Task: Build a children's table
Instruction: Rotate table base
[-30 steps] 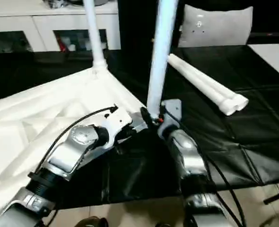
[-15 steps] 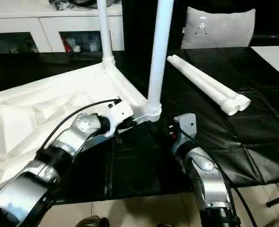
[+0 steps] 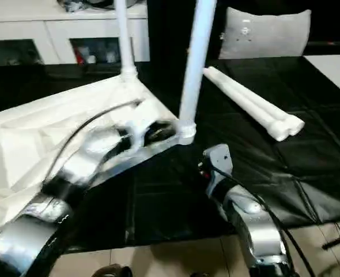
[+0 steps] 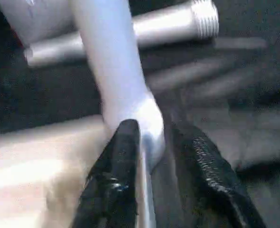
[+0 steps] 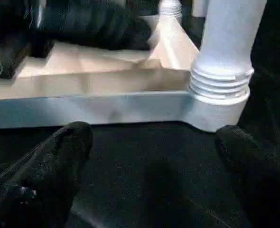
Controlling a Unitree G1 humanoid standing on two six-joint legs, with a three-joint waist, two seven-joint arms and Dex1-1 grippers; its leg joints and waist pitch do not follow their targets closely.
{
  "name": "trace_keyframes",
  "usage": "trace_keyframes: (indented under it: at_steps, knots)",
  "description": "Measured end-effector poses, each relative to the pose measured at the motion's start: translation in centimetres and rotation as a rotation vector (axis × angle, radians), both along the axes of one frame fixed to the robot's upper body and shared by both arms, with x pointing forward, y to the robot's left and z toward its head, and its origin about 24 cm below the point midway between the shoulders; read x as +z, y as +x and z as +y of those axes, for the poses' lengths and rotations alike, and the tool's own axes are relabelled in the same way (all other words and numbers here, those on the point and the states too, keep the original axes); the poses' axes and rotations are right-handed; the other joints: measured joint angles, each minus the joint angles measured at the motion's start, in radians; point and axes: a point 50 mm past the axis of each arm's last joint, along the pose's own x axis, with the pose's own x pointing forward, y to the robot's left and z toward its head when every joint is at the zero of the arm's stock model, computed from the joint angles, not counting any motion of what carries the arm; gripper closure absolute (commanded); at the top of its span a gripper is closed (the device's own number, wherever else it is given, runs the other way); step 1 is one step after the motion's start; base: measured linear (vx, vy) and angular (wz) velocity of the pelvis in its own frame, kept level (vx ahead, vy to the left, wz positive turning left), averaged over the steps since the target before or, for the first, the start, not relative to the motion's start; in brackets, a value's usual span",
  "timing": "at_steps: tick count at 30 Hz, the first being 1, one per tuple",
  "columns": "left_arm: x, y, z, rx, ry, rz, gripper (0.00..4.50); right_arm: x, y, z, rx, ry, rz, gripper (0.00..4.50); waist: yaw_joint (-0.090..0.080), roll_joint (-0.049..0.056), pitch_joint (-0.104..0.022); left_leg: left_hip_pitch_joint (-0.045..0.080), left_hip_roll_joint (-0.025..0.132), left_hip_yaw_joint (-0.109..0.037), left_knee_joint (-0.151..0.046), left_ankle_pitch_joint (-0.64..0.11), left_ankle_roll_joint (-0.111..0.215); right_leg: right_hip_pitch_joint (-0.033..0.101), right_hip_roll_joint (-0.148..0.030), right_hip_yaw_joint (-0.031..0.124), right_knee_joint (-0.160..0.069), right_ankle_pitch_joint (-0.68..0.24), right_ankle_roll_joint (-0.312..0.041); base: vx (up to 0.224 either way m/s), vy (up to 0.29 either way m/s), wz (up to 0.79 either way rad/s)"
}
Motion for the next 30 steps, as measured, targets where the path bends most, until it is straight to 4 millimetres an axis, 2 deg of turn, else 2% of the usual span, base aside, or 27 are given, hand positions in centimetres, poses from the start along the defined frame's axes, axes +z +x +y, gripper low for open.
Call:
trace_keyframes:
  at_steps: [6,7,10,11,13,17,23,24,28,30]
  knots:
    - [0.2,-1.8,4.3,0.031,0.098,0.097,3.09,0.9,-0.8,1.1,0.155,-0.033,0.019,0.0,0.005,0.0,0.0,0.002,0.0,0.0,0.0,0.001,-0.001,0.003,0.0,0.0,0.001,-0.002,0.004,0.0,0.0,0.0]
    - [0.1,-2.3,5.0,0.047,0.112,0.125,2.82,0.9,-1.0,1.1,0.182,-0.048,0.029,0.0,0.004,0.0,0.0,0.003,0.0,0.0,0.001,0.001,-0.002,0.003,0.0,0.001,0.001,-0.002,0.004,0.0,0.0,0.0]
    - [-0.4,-3.9,7.3,0.092,0.15,0.219,2.72,1.0,-1.3,0.9,0.226,-0.078,0.038,0.0,0.002,0.0,0.0,0.004,0.0,0.0,0.001,0.001,-0.002,0.003,0.0,0.002,0.001,-0.003,0.004,0.0,0.0,0.0]
    - [-0.4,-4.3,7.7,0.094,0.159,0.24,2.72,1.0,-1.5,0.8,0.234,-0.083,0.044,0.0,0.002,0.0,0.0,0.004,0.0,0.0,0.0,0.001,-0.002,0.003,0.0,0.002,0.001,-0.003,0.004,0.0,0.0,0.0]
    - [-0.2,-4.9,8.5,0.103,0.173,0.266,2.45,0.9,-1.7,0.9,0.259,-0.088,0.067,0.0,0.004,0.0,0.0,0.005,0.0,0.0,0.0,0.001,-0.002,0.004,0.0,0.002,0.001,-0.003,0.005,0.0,0.0,0.0]
    - [0.4,-5.3,9.4,0.127,0.193,0.276,2.14,0.9,-2.1,1.4,0.301,-0.082,0.086,0.0,0.002,0.0,0.0,0.008,-0.001,0.0,0.0,0.001,-0.002,0.006,0.0,0.003,0.001,-0.003,0.005,0.0,0.0,0.0]
    - [0.0,-6.5,11.6,0.18,0.277,0.357,2.14,1.2,-2.7,1.4,0.377,-0.09,0.1,0.0,-0.009,0.0,0.0,0.015,-0.003,0.0,-0.001,0.001,-0.002,0.011,0.0,0.007,0.001,-0.004,0.006,0.0,0.0,0.0]
    - [-0.1,-6.5,11.6,0.187,0.277,0.365,2.38,1.5,-2.9,1.6,0.399,-0.077,0.093,0.0,-0.008,0.0,0.0,0.015,-0.003,0.0,-0.001,0.001,-0.002,0.011,0.0,0.007,0.001,-0.004,0.006,0.0,0.0,0.0]
    - [0.1,-6.6,11.4,0.187,0.272,0.364,2.6,2.0,-3.2,1.8,0.448,-0.053,0.088,0.0,-0.008,0.0,0.0,0.016,-0.004,0.0,-0.001,0.001,-0.002,0.012,0.0,0.008,0.0,-0.004,0.006,0.0,0.0,0.0]
    - [0.3,-6.6,11.2,0.185,0.265,0.36,2.92,2.2,-3.4,1.7,0.465,-0.058,0.093,0.0,-0.008,0.0,0.0,0.017,-0.004,0.0,-0.001,0.001,-0.002,0.013,0.0,0.008,-0.001,-0.004,0.006,0.0,0.0,0.0]
